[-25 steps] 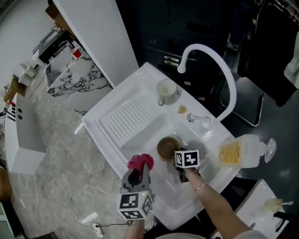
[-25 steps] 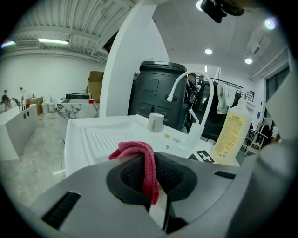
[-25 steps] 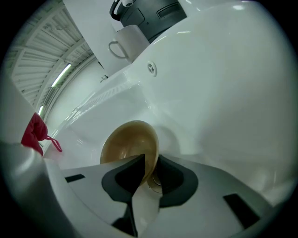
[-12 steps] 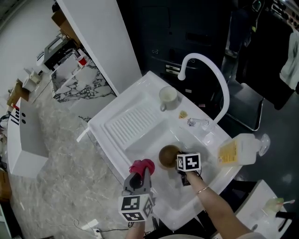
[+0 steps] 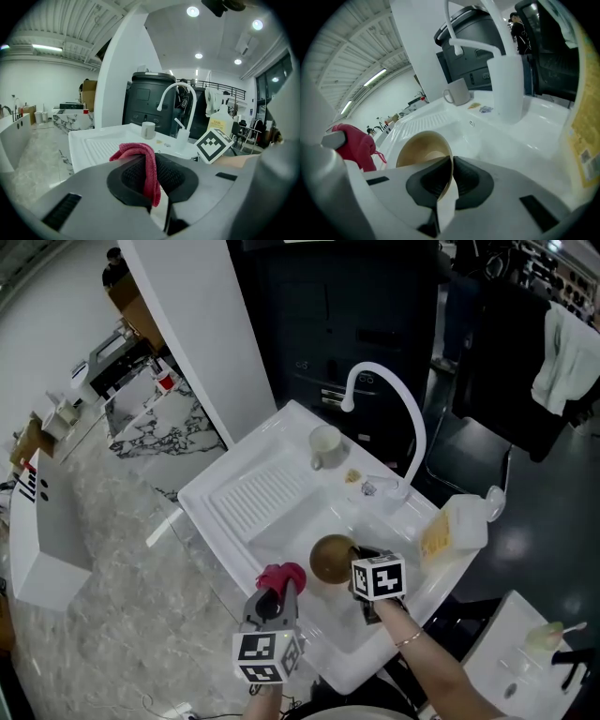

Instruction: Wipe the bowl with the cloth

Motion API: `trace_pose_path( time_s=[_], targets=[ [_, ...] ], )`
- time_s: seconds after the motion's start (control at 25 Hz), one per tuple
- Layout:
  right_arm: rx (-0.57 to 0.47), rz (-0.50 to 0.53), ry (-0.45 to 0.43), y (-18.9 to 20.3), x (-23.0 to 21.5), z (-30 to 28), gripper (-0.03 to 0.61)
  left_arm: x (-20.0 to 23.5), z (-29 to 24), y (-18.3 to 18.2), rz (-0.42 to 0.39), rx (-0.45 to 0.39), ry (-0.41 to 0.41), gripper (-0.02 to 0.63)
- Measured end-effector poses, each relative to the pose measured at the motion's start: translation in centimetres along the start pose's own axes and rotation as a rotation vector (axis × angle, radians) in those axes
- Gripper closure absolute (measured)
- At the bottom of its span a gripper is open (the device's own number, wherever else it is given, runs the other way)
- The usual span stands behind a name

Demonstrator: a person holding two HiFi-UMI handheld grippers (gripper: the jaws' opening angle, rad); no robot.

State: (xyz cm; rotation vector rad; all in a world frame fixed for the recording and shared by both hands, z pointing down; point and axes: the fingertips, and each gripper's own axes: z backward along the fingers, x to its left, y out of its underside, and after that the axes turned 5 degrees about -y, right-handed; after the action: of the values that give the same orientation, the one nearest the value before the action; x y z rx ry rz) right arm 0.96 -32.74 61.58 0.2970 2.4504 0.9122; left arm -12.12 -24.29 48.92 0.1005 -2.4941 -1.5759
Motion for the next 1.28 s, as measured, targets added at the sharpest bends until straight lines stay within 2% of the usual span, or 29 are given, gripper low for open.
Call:
trace_pose_path(
  time_s=[0.4,0.64,0.96,1.08,1.28],
  targets=[
    [-0.105,0.053,0.001,-0.9,4.0,8.7,0.561,-1.0,4.9,-1.4,-0.016,-0.076,0.044,0.566],
    [-0.165,0.085,0.032,-1.0,6.4,13.5,0.561,-1.4,7.6,-2.0,-0.026,-0.098,0.076,0.566],
    [-0.202,0.080,0.087,0.6,7.4,16.9,0.561,-3.5,11.6,-4.0,-0.054,-0.140,0.163,0.566],
    [-0.206,0.078,0.104,1.1,7.6,17.4,0.563,-4.3,13.0,-5.0,-0.065,-0.184,0.191,0.566],
    [-0.204,0.095,0.122,1.5,8.2,17.8,0.563,-7.0,15.8,-7.4,-0.074,-0.237,0.302,0.566]
  ],
)
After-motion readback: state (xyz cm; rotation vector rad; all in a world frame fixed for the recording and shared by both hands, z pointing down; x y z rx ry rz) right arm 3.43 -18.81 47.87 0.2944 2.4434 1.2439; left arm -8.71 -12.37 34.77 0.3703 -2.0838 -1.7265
